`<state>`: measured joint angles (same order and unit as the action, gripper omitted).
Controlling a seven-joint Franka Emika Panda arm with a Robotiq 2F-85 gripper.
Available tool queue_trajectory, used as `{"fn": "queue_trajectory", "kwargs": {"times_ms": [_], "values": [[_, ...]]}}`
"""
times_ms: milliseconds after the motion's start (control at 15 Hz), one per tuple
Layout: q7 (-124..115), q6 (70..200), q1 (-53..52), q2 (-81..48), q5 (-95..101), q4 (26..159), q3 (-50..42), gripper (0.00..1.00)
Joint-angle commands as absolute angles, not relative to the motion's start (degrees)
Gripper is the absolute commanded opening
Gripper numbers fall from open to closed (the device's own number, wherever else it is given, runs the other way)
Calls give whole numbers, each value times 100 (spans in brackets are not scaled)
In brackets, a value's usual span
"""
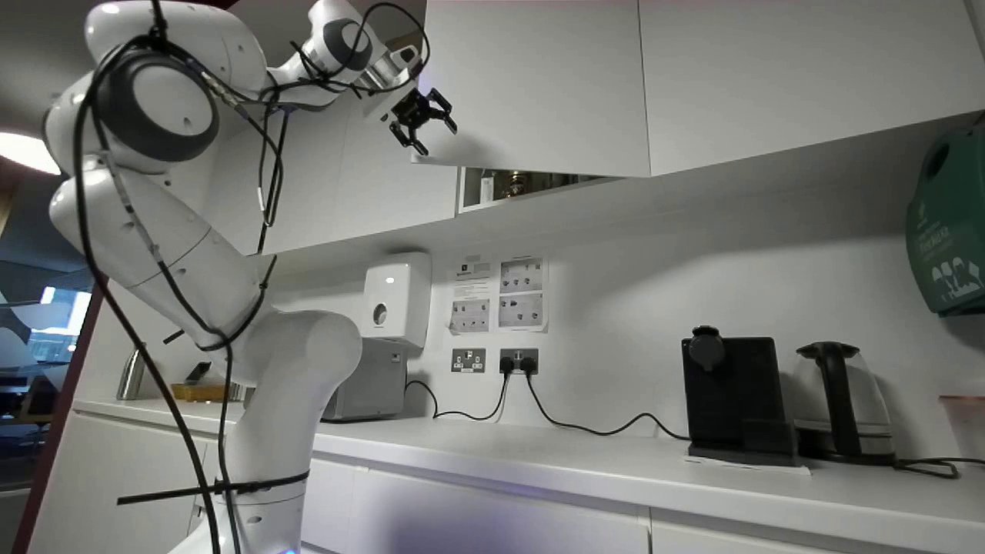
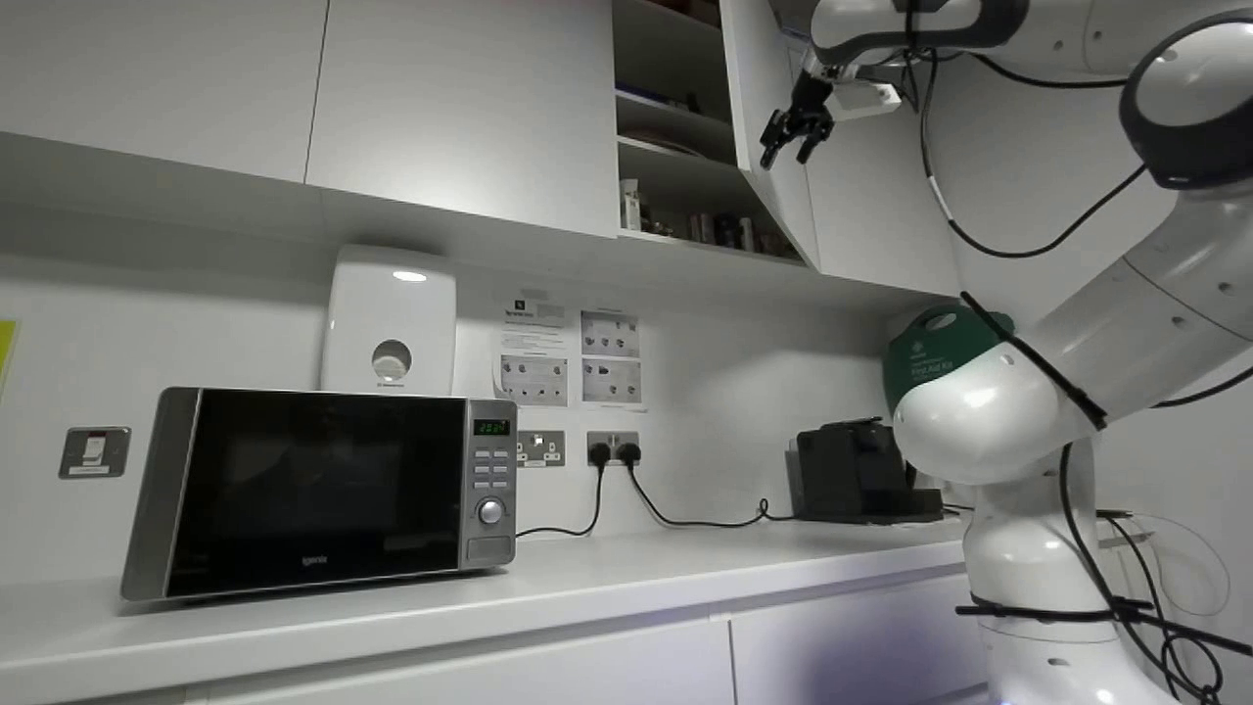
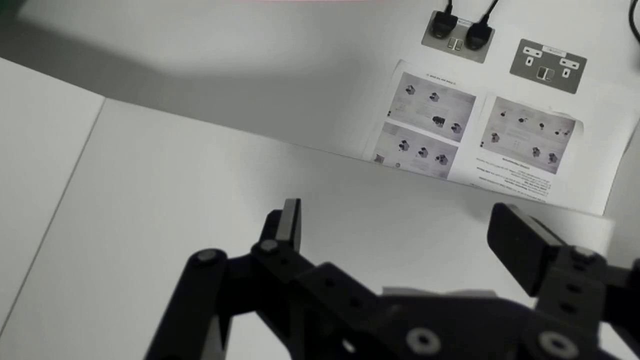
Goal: Close the overhead cabinet door
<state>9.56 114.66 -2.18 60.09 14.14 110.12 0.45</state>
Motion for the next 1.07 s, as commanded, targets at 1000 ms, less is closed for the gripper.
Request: {"fn": "queue_trajectory", "kwargs": {"times_ms": [1000], "values": [[1451,10657,-356,1437,1971,7204,1154,100]]}}
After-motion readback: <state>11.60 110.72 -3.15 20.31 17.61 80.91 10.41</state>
